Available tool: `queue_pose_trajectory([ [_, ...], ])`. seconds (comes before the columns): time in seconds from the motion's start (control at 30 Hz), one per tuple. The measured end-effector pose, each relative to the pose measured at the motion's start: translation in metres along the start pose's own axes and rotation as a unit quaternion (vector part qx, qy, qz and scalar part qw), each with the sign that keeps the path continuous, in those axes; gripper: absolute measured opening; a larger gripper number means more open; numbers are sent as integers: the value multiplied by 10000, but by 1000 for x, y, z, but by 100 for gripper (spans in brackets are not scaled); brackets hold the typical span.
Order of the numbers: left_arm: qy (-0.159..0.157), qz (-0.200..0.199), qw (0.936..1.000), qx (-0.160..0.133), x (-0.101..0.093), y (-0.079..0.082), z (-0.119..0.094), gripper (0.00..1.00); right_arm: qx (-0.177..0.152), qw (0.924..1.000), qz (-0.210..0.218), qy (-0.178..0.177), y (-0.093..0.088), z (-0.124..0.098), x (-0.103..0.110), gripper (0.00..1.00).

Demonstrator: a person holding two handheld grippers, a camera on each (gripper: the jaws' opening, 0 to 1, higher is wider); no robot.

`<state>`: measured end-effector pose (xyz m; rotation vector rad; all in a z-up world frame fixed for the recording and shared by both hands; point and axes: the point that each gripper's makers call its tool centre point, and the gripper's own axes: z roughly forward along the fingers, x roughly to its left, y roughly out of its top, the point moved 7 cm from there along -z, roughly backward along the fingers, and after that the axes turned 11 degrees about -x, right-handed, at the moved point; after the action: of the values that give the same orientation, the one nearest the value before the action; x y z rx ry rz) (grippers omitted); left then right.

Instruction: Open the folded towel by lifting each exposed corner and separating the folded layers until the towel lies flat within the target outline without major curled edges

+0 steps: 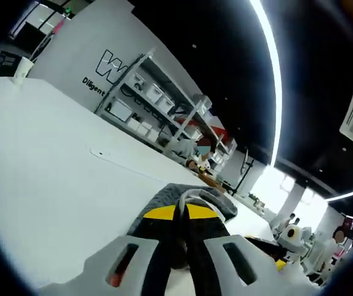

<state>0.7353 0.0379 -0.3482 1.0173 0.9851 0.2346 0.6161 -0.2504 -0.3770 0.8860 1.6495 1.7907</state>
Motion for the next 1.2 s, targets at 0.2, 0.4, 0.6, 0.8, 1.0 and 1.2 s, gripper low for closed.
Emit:
queue_pose_trajectory([
  [0.2,178,84,9998,0,16,8,-9,4,2,10000,-5,-1,0,0,1,94],
  [0.4,270,172,9995,-1,26,15,-16,4,28,10000,-9,-17,-1,-1,1,94],
  [0.6,339,275,9990,-18,33,21,-23,4,51,10000,-7,-25,-2,-1,1,94],
  [0.8,436,307,9985,-73,41,27,-30,4,75,10000,-10,-15,-2,0,1,94],
  [1.0,556,289,9979,-136,50,33,-35,4,93,10000,-11,-8,-3,0,1,94],
  [1.2,215,484,9972,-525,38,47,-37,4,100,9999,-26,-13,-3,-1,1,94],
])
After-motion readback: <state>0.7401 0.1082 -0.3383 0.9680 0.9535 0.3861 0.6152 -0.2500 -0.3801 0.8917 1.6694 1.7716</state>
